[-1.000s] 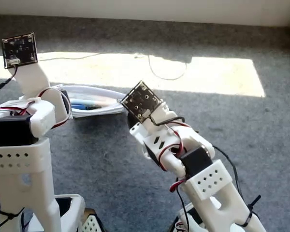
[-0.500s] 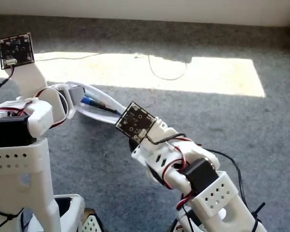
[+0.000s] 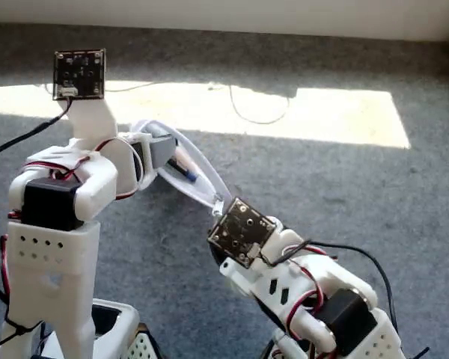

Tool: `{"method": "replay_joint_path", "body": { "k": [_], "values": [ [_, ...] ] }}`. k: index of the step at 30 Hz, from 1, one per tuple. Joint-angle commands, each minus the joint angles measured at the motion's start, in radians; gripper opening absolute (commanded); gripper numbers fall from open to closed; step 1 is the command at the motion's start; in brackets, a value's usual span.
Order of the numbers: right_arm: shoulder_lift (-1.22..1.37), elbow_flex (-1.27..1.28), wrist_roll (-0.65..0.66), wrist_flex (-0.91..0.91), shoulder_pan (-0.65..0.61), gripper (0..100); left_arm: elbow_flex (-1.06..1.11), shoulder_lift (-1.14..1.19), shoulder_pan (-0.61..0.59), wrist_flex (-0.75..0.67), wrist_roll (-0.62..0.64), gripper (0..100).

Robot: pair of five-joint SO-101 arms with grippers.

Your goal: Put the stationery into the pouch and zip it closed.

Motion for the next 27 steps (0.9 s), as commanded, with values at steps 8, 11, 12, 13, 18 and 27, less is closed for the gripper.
{"method": "replay_joint_path", "body": {
  "k": [8,11,12,13,18,27],
  "values": [
    [-0.228,0.163,-0.009,0.002,-0.010,0.8,0.001,-0.010,0.176,-0.084,-0.011,28],
    [-0.266,0.171,-0.028,0.007,-0.010,0.8,0.038,-0.010,0.220,-0.126,-0.011,28],
    [-0.277,0.171,-0.032,0.008,-0.010,0.8,0.054,-0.010,0.231,-0.147,-0.011,28],
    [-0.285,0.173,-0.032,0.010,-0.010,0.8,0.073,-0.010,0.242,-0.166,-0.011,28],
    [-0.295,0.174,-0.035,0.010,-0.010,0.8,0.105,-0.016,0.297,-0.210,-0.060,28],
    [-0.297,0.176,-0.035,0.012,-0.012,0.8,0.107,-0.018,0.395,-0.213,-0.084,28]
  ]
}}
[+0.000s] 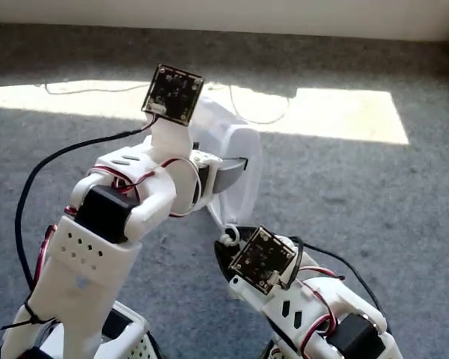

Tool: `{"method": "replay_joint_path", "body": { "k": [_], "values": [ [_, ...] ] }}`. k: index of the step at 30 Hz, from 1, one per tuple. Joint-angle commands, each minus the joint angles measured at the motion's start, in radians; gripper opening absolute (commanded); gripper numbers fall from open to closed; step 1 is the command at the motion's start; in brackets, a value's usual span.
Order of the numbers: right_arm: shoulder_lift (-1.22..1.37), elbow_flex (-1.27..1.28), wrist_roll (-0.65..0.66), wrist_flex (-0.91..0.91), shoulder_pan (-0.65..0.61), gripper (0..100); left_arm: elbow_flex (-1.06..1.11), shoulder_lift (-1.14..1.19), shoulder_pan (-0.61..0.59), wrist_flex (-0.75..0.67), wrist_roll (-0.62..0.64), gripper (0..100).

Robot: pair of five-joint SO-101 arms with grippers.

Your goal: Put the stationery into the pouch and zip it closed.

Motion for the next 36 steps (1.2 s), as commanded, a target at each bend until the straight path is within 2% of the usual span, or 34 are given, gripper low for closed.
{"method": "replay_joint_path", "body": {
  "k": [1,4,16,23,29,36],
  "values": [
    [-0.012,-0.004,-0.009,0.004,-0.010,0.8,-0.007,-0.018,0.059,-0.020,-0.031,28],
    [-0.012,-0.004,-0.009,0.007,-0.010,0.8,-0.005,-0.018,0.076,-0.015,-0.078,28],
    [-0.012,-0.004,-0.009,0.016,-0.005,0.8,-0.016,-0.019,0.035,-0.011,-0.083,28],
    [-0.012,-0.010,-0.009,0.016,-0.001,0.8,-0.056,-0.071,0.035,0.091,-0.147,28],
    [-0.012,-0.015,-0.012,0.016,0.099,0.8,-0.048,-0.170,-0.091,0.133,-0.153,28],
    [-0.012,-0.016,-0.054,0.016,0.117,0.7,0.016,-0.228,-0.127,0.172,-0.305,28]
  ]
}}
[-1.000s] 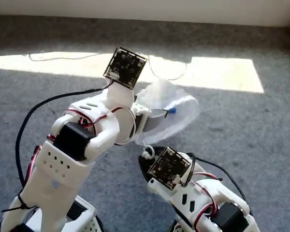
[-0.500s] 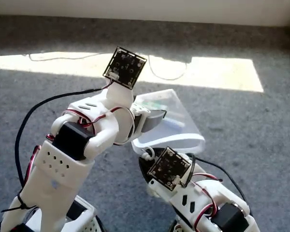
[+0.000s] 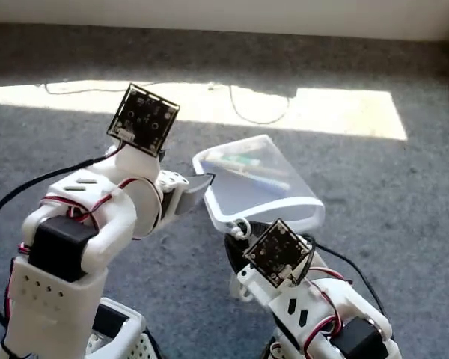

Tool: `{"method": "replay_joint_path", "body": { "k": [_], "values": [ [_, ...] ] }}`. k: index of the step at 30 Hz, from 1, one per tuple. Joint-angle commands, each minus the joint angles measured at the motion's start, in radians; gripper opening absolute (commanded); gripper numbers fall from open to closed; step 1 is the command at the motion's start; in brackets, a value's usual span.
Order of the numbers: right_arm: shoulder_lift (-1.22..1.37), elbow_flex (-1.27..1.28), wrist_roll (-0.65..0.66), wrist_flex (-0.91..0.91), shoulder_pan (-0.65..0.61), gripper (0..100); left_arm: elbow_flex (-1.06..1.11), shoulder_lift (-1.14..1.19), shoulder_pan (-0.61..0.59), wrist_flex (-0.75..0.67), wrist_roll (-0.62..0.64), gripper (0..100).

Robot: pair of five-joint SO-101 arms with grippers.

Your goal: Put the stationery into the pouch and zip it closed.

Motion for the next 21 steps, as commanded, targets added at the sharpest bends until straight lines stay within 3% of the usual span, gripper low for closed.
{"method": "replay_joint_path", "body": {
  "k": [1,6,11,16,21],
  "values": [
    [-0.002,-0.019,-0.014,0.002,0.022,0.7,0.030,-0.053,-0.018,0.006,-0.100,28],
    [-0.004,-0.021,-0.054,-0.005,0.035,0.7,0.096,-0.116,-0.012,0.011,-0.180,28],
    [-0.004,-0.021,-0.081,-0.044,0.143,0.7,0.111,-0.196,0.064,0.097,-0.250,28],
    [-0.004,-0.021,-0.104,-0.054,0.157,0.7,0.154,-0.228,0.111,0.112,-0.256,28],
    [-0.004,-0.021,-0.104,-0.056,0.157,0.7,0.309,-0.228,0.122,-0.012,-0.304,28]
  ]
}}
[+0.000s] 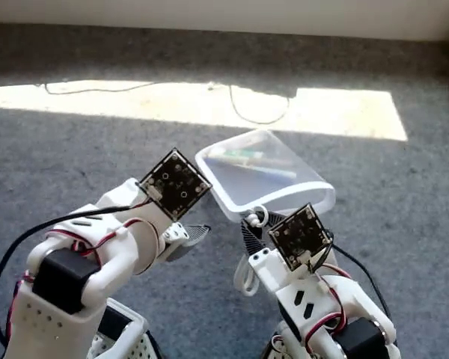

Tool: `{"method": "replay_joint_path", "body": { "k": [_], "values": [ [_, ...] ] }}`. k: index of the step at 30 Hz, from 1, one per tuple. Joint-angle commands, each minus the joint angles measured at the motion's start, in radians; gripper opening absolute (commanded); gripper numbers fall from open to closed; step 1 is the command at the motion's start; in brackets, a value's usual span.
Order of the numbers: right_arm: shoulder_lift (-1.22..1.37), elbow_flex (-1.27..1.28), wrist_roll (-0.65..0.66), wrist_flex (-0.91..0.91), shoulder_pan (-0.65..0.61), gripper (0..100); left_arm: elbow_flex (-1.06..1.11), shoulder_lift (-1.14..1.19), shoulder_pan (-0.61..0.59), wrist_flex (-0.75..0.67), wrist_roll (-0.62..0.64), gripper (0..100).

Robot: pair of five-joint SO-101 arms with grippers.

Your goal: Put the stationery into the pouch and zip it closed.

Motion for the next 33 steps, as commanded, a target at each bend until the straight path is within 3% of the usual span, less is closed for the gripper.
{"method": "replay_joint_path", "body": {
  "k": [1,8,22,33],
  "values": [
    [-0.002,-0.021,-0.008,-0.042,0.018,0.7,0.119,-0.015,0.045,-0.126,-0.049,28],
    [-0.002,-0.021,-0.009,-0.056,0.018,0.7,0.262,-0.015,0.148,-0.279,-0.071,28],
    [-0.002,-0.021,-0.009,-0.056,0.016,0.7,0.481,-0.015,0.145,-0.661,-0.138,28],
    [-0.002,-0.018,-0.008,-0.056,0.015,0.7,0.522,-0.015,0.177,-0.770,-0.137,28]
  ]
}}
